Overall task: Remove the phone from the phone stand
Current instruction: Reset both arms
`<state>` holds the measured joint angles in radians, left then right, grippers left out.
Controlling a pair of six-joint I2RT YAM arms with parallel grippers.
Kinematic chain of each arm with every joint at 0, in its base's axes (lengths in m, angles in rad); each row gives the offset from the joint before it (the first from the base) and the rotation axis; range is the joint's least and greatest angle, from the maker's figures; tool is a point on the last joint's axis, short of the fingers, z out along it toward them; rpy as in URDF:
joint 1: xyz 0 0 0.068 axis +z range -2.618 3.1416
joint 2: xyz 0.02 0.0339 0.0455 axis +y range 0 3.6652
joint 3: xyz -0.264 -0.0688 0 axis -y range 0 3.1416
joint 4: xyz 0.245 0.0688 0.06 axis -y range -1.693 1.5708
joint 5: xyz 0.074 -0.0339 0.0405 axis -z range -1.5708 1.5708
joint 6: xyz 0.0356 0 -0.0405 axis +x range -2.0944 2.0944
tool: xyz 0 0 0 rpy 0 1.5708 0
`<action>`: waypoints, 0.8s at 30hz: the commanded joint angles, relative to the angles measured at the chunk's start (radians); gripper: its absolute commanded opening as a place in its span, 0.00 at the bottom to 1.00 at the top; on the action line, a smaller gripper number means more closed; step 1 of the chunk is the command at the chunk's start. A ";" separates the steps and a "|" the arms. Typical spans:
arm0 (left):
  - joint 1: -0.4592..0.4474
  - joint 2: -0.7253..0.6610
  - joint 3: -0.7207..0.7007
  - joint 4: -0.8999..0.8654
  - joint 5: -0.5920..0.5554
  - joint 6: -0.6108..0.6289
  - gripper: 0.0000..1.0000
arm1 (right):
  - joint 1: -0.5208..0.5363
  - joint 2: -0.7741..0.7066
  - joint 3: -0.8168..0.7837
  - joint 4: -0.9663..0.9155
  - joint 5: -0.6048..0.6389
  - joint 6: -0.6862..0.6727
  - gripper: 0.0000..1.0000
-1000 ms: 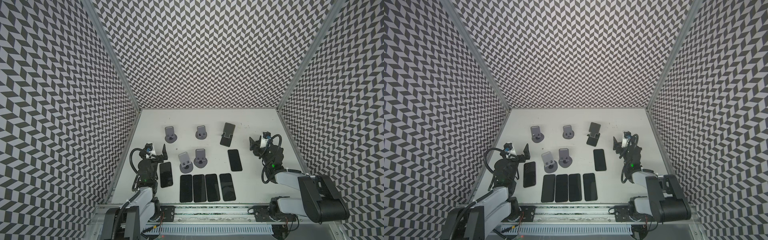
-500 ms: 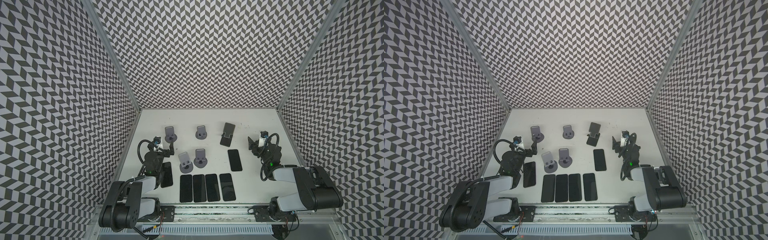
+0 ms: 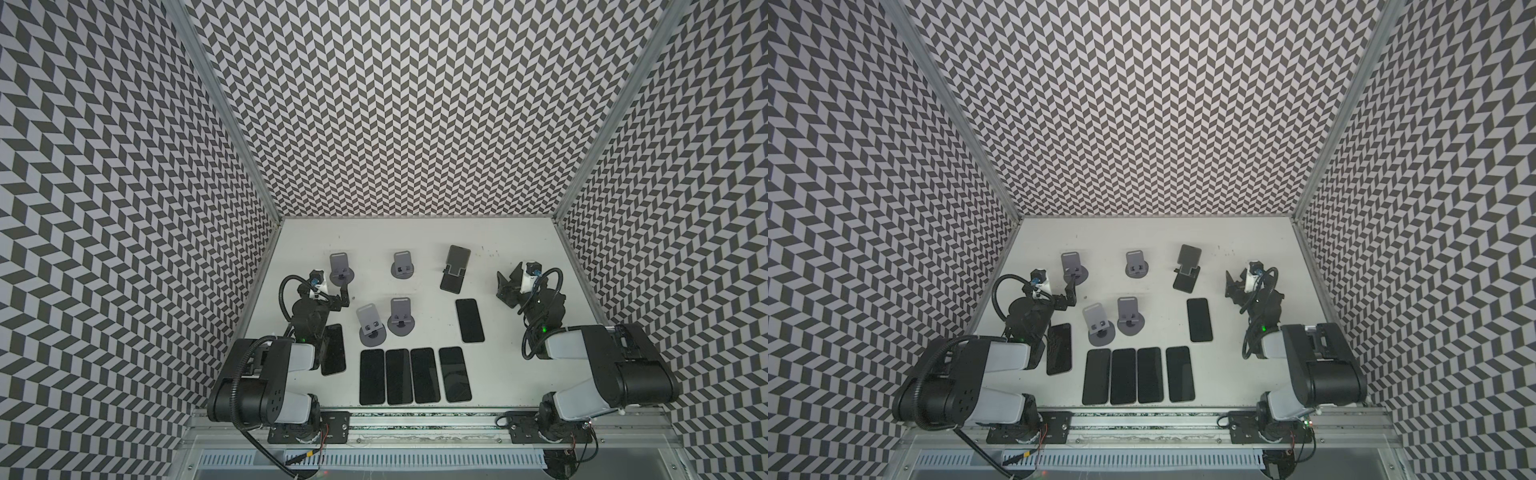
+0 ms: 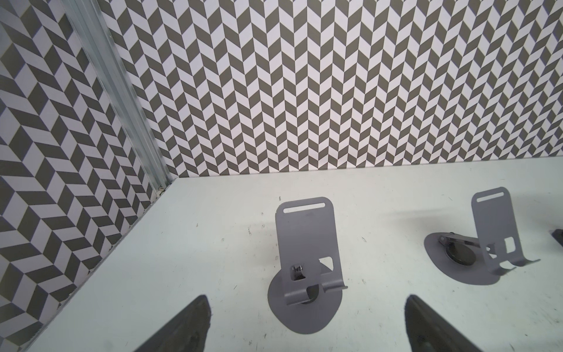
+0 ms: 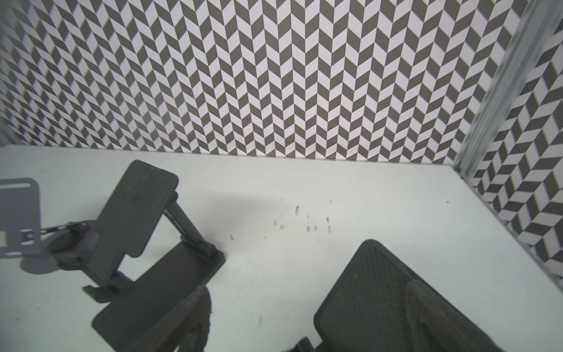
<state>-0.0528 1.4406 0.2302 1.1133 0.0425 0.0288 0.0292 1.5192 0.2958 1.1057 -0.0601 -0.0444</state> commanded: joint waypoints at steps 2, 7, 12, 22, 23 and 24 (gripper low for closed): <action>-0.004 0.033 0.030 0.042 0.005 0.000 0.99 | -0.008 0.007 -0.014 0.079 0.039 0.021 1.00; -0.004 0.039 0.029 0.048 0.005 0.000 0.99 | -0.008 0.009 -0.014 0.085 0.035 0.018 1.00; -0.006 0.056 0.004 0.109 0.005 0.000 0.99 | -0.008 0.017 -0.020 0.109 0.036 0.024 1.00; 0.019 0.120 0.014 0.167 0.005 0.000 0.99 | -0.009 0.018 -0.020 0.112 0.034 0.023 1.00; 0.015 0.119 0.017 0.157 0.005 0.000 0.99 | -0.009 0.018 -0.020 0.111 0.033 0.024 1.00; 0.015 0.118 0.018 0.152 0.005 0.000 0.99 | -0.009 0.018 -0.020 0.111 0.034 0.023 1.00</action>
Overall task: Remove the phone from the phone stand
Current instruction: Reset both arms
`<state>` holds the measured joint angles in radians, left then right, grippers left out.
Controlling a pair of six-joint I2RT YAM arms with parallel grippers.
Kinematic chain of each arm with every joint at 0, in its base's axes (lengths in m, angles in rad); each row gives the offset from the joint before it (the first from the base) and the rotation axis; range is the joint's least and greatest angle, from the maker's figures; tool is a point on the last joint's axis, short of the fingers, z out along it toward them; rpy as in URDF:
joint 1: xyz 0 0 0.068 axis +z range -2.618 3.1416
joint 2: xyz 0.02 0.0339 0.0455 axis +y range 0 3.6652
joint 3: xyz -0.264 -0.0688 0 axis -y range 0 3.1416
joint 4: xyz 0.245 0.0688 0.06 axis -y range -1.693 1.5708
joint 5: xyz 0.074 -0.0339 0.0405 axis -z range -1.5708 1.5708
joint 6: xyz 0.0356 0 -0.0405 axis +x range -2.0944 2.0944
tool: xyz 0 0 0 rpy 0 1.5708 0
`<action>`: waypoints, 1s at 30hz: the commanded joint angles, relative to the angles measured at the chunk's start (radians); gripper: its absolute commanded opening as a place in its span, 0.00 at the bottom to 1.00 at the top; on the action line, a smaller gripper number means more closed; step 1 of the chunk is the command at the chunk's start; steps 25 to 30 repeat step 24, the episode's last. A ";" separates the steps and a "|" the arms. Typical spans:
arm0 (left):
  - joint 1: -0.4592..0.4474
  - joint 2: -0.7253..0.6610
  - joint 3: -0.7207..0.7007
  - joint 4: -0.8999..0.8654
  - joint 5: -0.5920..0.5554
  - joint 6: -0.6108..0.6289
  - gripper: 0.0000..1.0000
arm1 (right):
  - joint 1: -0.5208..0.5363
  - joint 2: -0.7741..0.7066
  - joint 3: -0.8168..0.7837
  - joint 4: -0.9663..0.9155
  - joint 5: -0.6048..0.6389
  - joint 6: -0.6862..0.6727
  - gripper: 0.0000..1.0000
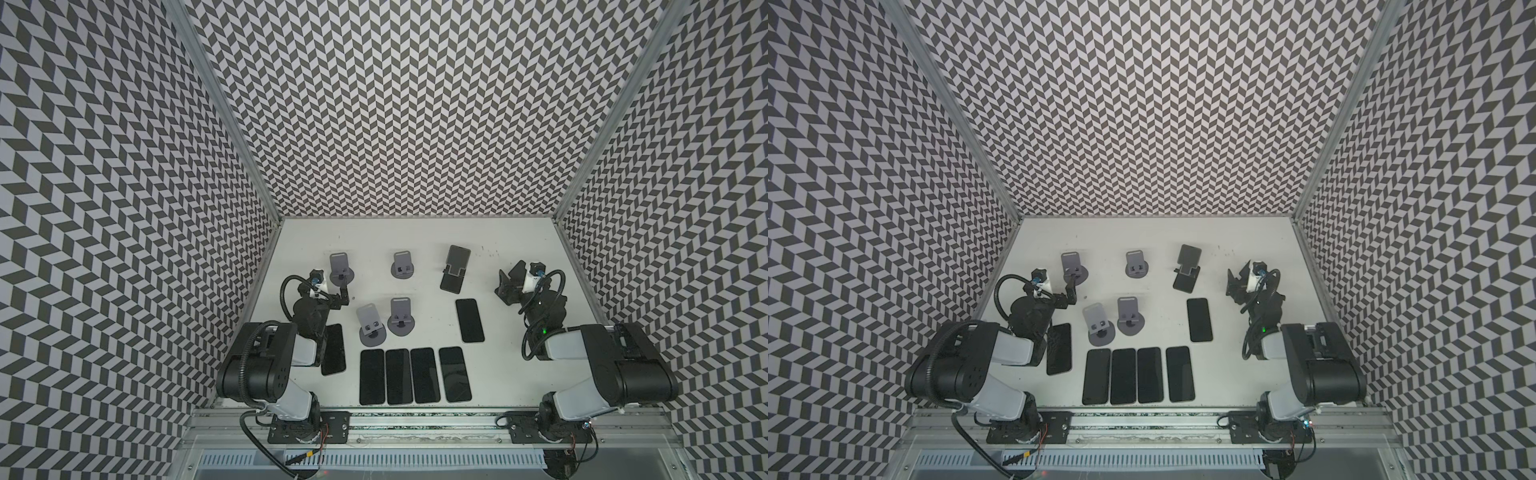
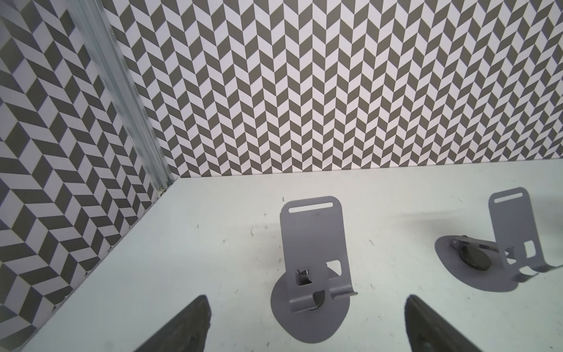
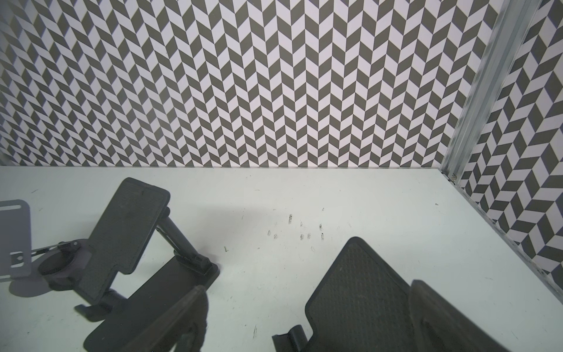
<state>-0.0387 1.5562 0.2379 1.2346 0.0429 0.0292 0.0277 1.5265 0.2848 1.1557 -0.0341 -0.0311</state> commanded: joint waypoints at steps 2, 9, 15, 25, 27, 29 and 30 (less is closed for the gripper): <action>-0.001 0.004 0.005 0.044 0.004 -0.001 0.99 | -0.008 0.011 -0.008 0.057 0.007 0.011 1.00; -0.026 0.001 -0.009 0.069 0.004 0.000 0.99 | -0.011 0.003 0.001 0.029 -0.003 0.007 1.00; -0.022 0.003 0.001 0.048 -0.176 -0.003 0.99 | -0.013 0.005 -0.001 0.032 -0.007 0.006 1.00; -0.036 -0.002 -0.013 0.069 -0.202 0.000 1.00 | -0.012 0.007 -0.004 0.048 -0.003 0.010 1.00; -0.036 -0.002 -0.013 0.069 -0.202 0.000 1.00 | -0.012 0.007 -0.004 0.048 -0.003 0.010 1.00; -0.036 -0.002 -0.013 0.069 -0.202 0.000 1.00 | -0.012 0.007 -0.004 0.048 -0.003 0.010 1.00; -0.036 -0.002 -0.013 0.069 -0.202 0.000 1.00 | -0.012 0.007 -0.004 0.048 -0.003 0.010 1.00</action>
